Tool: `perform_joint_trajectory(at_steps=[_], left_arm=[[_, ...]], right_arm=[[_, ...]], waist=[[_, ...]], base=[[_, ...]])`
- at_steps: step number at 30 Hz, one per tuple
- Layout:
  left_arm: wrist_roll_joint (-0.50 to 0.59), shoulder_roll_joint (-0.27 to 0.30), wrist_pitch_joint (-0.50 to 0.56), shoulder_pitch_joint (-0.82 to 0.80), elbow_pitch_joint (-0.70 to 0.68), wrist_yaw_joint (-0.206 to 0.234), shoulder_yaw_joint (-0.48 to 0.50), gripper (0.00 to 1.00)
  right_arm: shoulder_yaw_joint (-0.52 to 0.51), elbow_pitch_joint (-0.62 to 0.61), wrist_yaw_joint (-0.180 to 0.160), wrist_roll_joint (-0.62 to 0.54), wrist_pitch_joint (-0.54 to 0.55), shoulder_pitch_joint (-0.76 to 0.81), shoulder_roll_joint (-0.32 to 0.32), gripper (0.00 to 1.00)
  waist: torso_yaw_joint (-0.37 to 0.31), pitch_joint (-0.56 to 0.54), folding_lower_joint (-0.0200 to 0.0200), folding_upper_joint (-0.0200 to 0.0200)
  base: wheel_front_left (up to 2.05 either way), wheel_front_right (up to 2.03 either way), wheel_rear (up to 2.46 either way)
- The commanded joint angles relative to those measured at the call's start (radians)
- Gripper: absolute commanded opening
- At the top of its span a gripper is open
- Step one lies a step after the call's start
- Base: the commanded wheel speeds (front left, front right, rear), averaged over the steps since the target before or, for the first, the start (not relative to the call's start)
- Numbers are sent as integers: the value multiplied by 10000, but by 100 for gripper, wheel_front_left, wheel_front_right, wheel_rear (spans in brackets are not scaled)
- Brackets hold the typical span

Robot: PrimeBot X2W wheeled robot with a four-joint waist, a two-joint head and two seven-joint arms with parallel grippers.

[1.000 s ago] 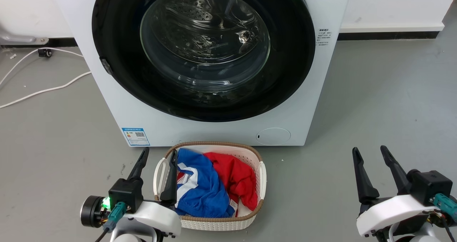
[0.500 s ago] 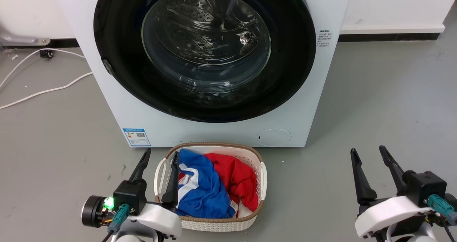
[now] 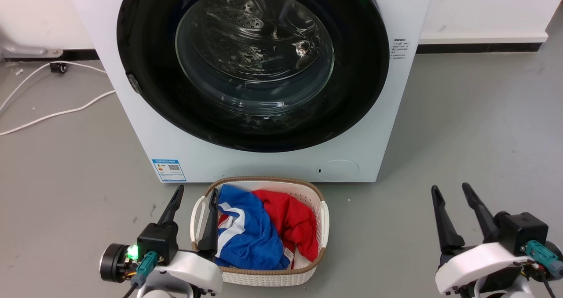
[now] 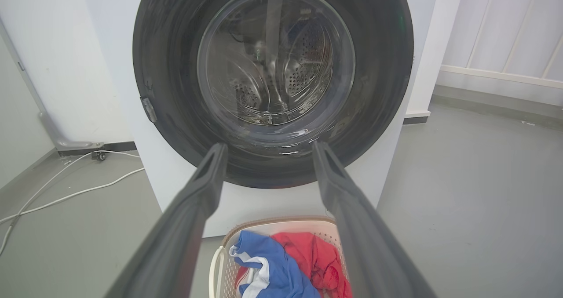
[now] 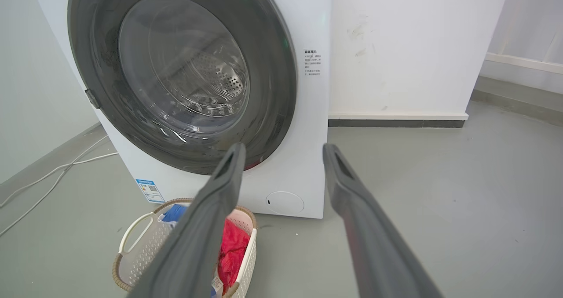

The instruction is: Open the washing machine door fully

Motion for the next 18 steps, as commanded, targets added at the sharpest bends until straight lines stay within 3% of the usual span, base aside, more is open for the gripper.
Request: perform_joint_trajectory(at_steps=[1, 12, 18], left_arm=[[38, -33, -26, -72, 24, -42, 24, 100], [112, -73, -26, -35, -53, 14, 226, 100], [161, -102, -25, -46, -184, 76, 342, 100]], right_arm=[[20, 65, 22, 126, 60, 18, 29, 0], [-637, 234, 13, 1666, 11, -212, 24, 0], [-1577, 848, 13, 4476, -296, -784, 21, 0]], waist=[[-2, 3, 0, 0], [-64, 71, 0, 0], [-132, 273, 0, 0]], base=[[0, 0, 0], [0, 0, 0], [0, 0, 0]])
